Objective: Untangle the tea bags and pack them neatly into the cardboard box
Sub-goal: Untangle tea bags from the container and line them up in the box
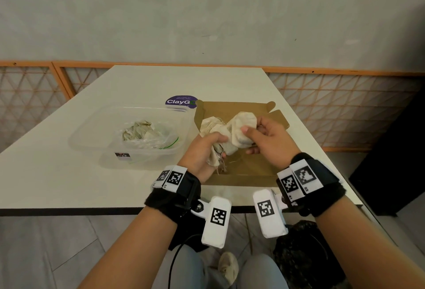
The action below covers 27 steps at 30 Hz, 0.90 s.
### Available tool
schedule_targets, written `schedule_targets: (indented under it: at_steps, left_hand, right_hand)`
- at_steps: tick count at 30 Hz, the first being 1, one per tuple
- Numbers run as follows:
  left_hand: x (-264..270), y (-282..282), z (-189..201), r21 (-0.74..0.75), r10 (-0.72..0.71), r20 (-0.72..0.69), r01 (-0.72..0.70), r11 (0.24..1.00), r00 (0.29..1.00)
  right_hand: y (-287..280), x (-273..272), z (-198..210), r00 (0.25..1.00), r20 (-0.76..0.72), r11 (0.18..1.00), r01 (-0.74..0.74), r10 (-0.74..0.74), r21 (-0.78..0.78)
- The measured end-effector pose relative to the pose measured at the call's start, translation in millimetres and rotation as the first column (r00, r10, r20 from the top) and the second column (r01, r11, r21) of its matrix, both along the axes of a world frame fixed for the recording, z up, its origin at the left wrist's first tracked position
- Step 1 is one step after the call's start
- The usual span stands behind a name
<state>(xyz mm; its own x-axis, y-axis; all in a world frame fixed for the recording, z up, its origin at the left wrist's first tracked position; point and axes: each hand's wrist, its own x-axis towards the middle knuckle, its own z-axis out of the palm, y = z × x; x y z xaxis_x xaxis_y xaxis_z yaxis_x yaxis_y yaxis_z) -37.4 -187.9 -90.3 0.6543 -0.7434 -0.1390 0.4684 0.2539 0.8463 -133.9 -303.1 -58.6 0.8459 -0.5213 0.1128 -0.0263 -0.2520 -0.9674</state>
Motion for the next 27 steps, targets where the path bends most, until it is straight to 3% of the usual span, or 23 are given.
schedule_targets:
  at_steps: [4,8,13,19,27]
  left_hand:
    - [-1.2,-0.8,-2.5,-0.028,0.007,0.055,-0.006,1.000,0.998]
    - [-1.6,-0.7,-1.7,-0.060,0.001,0.077,0.004,0.998,0.997]
    - [-1.3,0.0,-2.7,-0.023,0.002,0.112,0.001,1.000,0.994]
    - [-1.0,-2.9,-7.0,0.032,-0.005,0.195,-0.002,0.999,0.981]
    - [-2.5,-5.3,-9.1,0.015,0.063,0.231,-0.069,0.998,0.971]
  right_hand:
    - [-10.1,-4.5,-1.0,0.995,0.024,0.994,0.100,-0.099,-0.034]
    - [-12.9,-9.9,0.9,0.996,0.094,0.998,-0.002,-0.004,0.061]
    - [-21.1,-13.4,-0.8,0.987,0.043,0.961,0.161,-0.156,-0.227]
    - [-10.3,-10.8,-6.5,0.995,-0.052,0.943,0.062,-0.084,-0.327]
    - [-6.7,-11.0,-10.2,0.998,-0.038,0.983,-0.047,0.041,-0.178]
